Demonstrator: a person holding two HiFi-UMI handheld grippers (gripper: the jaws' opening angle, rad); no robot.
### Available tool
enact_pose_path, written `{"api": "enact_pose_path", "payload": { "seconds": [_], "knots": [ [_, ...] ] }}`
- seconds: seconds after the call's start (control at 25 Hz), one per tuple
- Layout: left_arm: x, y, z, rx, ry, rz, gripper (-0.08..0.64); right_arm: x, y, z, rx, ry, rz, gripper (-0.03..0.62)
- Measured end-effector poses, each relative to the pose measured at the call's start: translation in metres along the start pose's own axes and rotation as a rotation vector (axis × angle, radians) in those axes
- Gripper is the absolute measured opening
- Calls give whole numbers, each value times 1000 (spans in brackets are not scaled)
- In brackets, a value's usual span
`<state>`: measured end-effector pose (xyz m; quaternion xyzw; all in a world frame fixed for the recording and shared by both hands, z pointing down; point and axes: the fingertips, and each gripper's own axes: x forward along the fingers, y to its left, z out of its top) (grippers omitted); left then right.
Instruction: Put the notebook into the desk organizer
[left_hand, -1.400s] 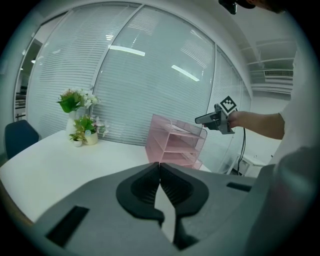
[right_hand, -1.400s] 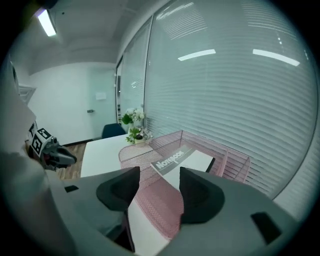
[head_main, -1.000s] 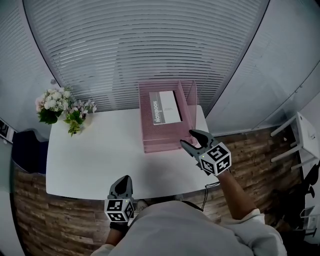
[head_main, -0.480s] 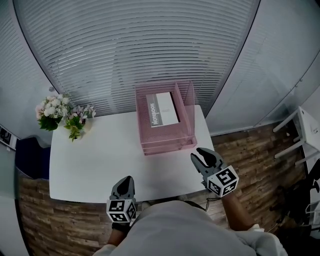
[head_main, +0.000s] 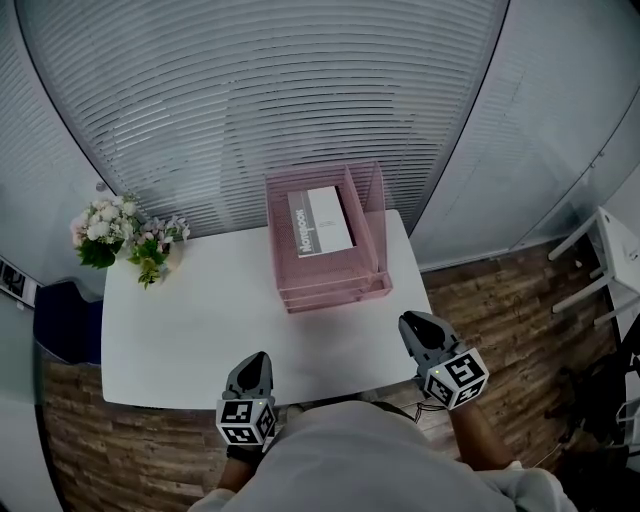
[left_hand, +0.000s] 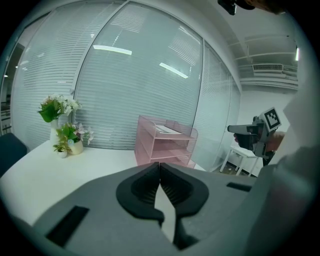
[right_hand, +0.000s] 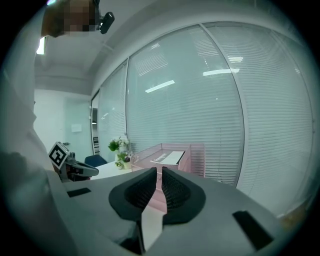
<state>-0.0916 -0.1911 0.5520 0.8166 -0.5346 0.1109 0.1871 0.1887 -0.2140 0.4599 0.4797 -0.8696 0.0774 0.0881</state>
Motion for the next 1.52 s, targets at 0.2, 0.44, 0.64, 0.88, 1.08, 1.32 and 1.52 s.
{"api": "enact_pose_path", "payload": {
  "seconds": [0.2,0.44,0.64,0.88,1.08,1.32,1.52],
  "knots": [
    [0,-1,2,5,-5,4,9,-10,3,1,-17,-13,-7,21],
    [1,-5,1,2,2,3,9,-18,7,-2,-8,-23,-13,17],
    [3,-6,0,8,3,7,9,-22,3,0,-5,-41,-36,15],
    [4,-9,-1,8,10,2,9,-25,0,-3,6,-40,-42,15],
    [3,-9,-2,12,11,4,11,-27,-1,-5,6,-43,-47,15],
    [3,-13,-2,13,16,2,9,-30,-5,-8,14,-44,-51,15],
    [6,-18,-1,16,16,-2,9,-32,-9,-8,11,-46,-53,15]
  ]
}}
